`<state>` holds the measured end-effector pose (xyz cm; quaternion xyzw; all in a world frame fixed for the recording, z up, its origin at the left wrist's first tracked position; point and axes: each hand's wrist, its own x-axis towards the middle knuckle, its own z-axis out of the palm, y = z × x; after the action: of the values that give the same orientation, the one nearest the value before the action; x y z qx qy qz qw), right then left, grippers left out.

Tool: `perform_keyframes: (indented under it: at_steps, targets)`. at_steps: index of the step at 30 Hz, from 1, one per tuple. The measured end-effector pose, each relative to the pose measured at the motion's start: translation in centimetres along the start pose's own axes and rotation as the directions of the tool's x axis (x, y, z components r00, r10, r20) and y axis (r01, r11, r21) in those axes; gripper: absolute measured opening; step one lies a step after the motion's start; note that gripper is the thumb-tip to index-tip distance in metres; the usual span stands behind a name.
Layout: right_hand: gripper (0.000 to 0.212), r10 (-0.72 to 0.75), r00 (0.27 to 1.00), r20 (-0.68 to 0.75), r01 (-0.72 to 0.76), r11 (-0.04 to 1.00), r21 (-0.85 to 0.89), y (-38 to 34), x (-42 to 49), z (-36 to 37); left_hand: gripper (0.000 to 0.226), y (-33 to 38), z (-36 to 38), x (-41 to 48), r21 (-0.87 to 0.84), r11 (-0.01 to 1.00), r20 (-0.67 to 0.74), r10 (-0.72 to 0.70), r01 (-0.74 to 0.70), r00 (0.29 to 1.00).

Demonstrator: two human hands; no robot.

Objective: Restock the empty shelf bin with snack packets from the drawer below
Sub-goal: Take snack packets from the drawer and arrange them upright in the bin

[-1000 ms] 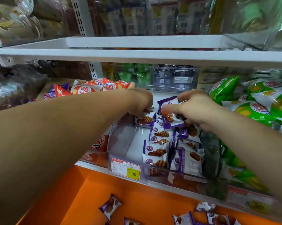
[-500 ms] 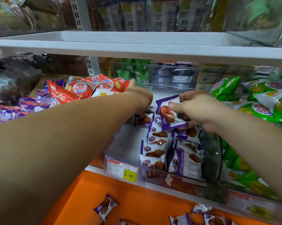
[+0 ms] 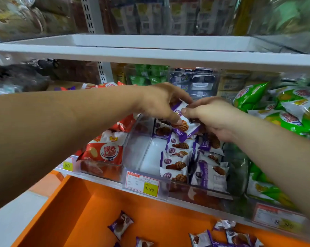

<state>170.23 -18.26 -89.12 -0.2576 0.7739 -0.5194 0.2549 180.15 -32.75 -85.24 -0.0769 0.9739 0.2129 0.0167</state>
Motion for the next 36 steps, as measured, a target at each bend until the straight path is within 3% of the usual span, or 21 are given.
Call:
perform_keyframes:
  at_steps: [5, 7, 10, 13, 16, 20, 26, 30, 36]
  targets:
    - [0.040, -0.031, 0.987, 0.156, 0.027, 0.999, 0.030, -0.7, -0.2, 1.2, 0.050, -0.8, -1.6, -1.6, 0.127, 0.991, -0.038, -0.035, 0.040, 0.999]
    - [0.031, -0.102, 0.983, 0.155, 0.128, 0.977, -0.169, -0.9, -0.4, 1.7, 0.039, -1.5, -2.1, -1.9, 0.149, 0.987, -0.046, -0.059, 0.065, 0.997]
    - [0.027, -0.211, 0.972, 0.099, 0.233, 0.853, -0.467, -1.4, 0.2, 3.1, 0.041, -2.5, -2.1, -2.0, 0.136, 0.983, -0.072, -0.115, 0.124, 0.991]
    - [0.031, -0.205, 0.971, 0.124, 0.235, 0.726, -0.646, -1.8, 1.4, 4.2, 0.049, -3.3, -1.9, -2.0, 0.039, 0.990, -0.183, -0.128, 0.137, 0.975]
    - [0.030, -0.212, 0.966, 0.150, 0.249, 0.598, -0.762, -1.8, 2.8, 5.1, 0.052, -3.8, -1.7, -2.5, 0.068, 0.990, -0.231, -0.105, 0.124, 0.967]
    - [0.029, -0.253, 0.942, 0.221, 0.330, 0.580, -0.745, -0.5, 4.4, 5.9, 0.049, -3.9, -1.1, -3.7, 0.163, 0.985, -0.245, -0.022, 0.064, 0.969]
    - [0.018, -0.251, 0.950, 0.188, 0.304, 0.594, -0.744, 2.7, 5.8, 6.8, 0.045, -3.9, -0.7, -4.2, 0.188, 0.982, -0.245, 0.019, 0.029, 0.969]
    - [0.015, -0.296, 0.938, 0.178, 0.310, 0.493, -0.813, 3.8, 5.7, 7.1, 0.041, -4.1, -0.2, -4.0, 0.221, 0.975, -0.223, 0.018, 0.032, 0.975]
    - [0.029, -0.187, 0.956, 0.225, 0.288, 0.462, -0.839, 2.7, 5.4, 7.0, 0.036, -2.4, 1.1, -4.1, 0.322, 0.946, -0.168, 0.014, 0.041, 0.986]
